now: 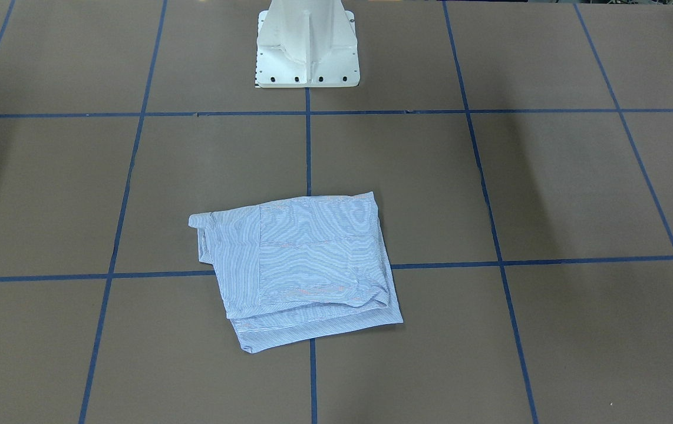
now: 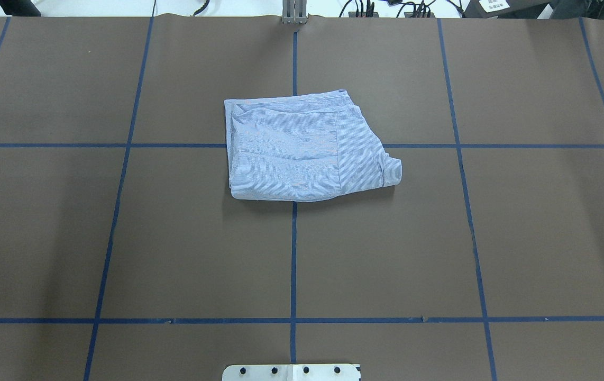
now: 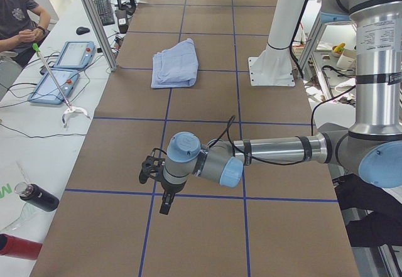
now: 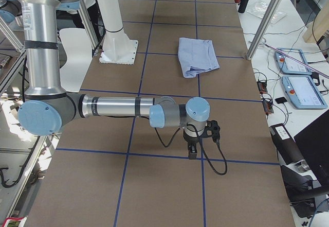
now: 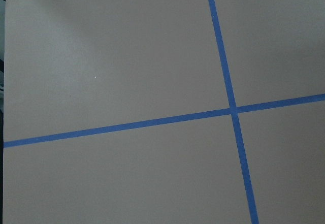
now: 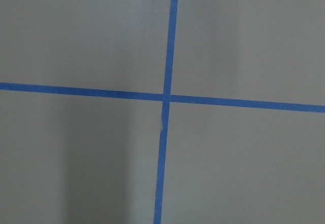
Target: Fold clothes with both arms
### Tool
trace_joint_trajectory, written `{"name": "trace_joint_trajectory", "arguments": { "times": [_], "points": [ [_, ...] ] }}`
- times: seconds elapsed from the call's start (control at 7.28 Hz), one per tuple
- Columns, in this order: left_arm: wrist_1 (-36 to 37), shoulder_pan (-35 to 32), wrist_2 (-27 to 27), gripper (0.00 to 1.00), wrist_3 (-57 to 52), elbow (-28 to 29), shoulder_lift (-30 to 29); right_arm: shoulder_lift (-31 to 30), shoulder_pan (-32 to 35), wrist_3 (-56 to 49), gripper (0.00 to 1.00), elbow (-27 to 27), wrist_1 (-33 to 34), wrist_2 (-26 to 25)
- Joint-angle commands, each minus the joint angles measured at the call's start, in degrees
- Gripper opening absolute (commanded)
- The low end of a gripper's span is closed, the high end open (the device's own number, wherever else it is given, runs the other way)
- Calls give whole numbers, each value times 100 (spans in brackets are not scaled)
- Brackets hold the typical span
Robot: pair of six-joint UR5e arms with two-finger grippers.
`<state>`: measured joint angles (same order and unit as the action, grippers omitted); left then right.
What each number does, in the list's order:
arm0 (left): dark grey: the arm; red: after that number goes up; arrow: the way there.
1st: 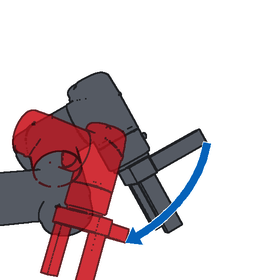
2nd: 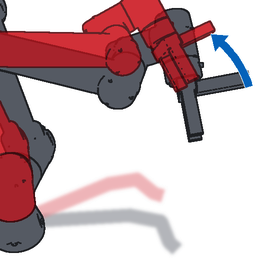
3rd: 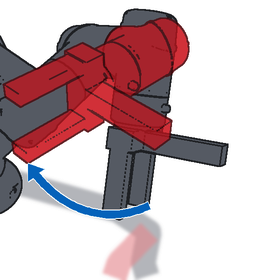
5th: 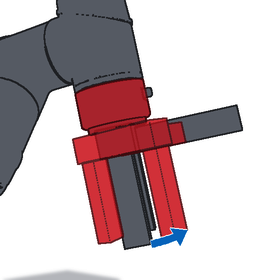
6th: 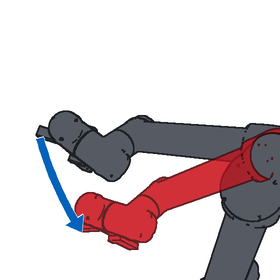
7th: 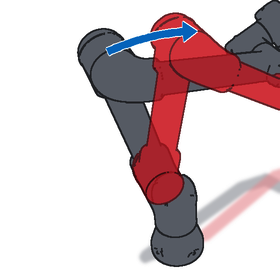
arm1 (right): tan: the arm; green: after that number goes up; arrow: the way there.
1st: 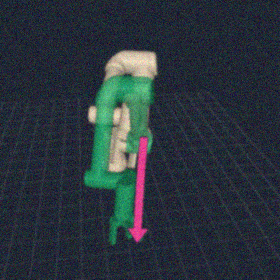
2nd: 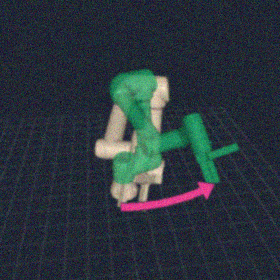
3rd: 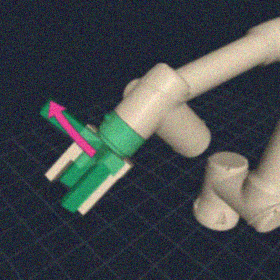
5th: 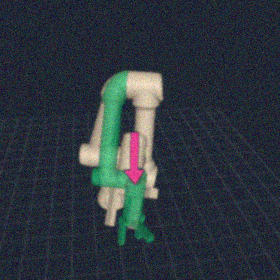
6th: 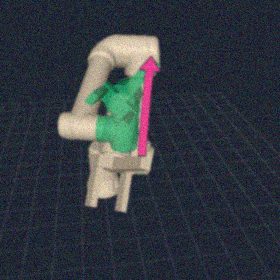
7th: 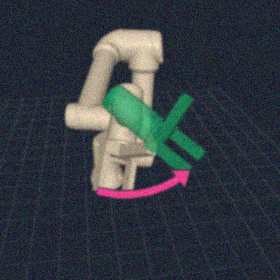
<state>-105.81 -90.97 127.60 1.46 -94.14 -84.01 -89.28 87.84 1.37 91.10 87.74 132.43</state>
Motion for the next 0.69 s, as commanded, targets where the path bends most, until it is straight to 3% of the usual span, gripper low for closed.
{"name": "trace_joint_trajectory", "arguments": {
  "times": [0.0, 0.14, 0.27, 0.55],
  "points": [
    [1496, 0, 2, 99, -32, -874, 25, -10, -4, 527, 100, 153, 77, 54],
    [1641, 0, 54, 99, -32, -886, 103, -28, -4, 600, 100, 258, 77, 159],
    [1590, 0, 203, 99, -41, -799, 235, -28, -4, 1036, 100, 277, 50, 622],
    [1424, 0, 669, 99, -41, -781, 359, -106, -4, 1225, 100, 435, 24, 740]
  ]
}}
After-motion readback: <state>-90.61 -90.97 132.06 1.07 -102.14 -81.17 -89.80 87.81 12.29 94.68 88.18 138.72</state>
